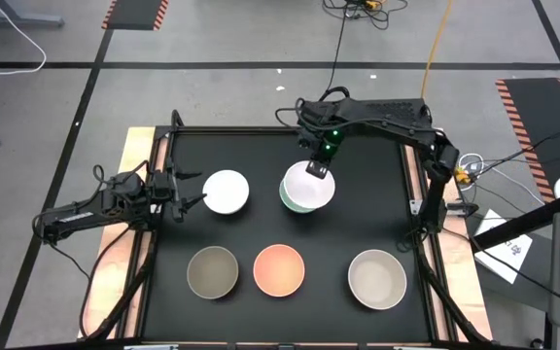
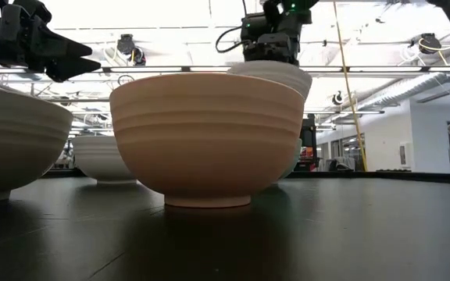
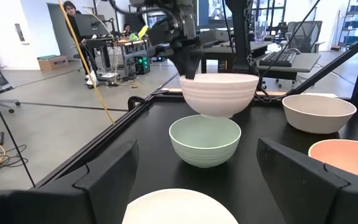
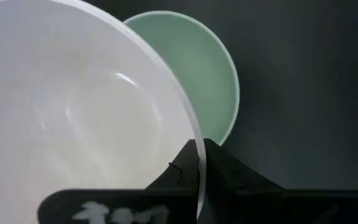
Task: Nest bowls inside each other
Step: Stack the right white bowl on the light green bowl
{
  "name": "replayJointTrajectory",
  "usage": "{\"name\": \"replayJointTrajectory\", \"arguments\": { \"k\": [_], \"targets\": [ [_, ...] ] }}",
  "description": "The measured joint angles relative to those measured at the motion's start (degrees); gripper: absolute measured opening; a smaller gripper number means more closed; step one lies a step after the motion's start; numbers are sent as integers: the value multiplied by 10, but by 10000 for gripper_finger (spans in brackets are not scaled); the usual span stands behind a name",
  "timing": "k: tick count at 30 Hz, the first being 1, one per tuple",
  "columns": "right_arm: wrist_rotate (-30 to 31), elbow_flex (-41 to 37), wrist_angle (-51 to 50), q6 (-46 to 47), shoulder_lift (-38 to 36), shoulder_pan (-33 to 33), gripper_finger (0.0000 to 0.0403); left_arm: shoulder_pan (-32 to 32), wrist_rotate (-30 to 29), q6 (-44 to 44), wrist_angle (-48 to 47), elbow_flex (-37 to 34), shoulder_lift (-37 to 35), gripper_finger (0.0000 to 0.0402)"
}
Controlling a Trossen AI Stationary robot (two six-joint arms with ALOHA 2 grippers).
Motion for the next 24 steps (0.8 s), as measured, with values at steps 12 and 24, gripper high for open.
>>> {"name": "replayJointTrajectory", "arguments": {
  "k": [12,24],
  "targets": [
    [29,0,27,-6,17,10,0,0,0,2,0,0,0,328],
    [29,0,56,-10,22,10,0,0,0,5,0,0,0,328]
  ]
}}
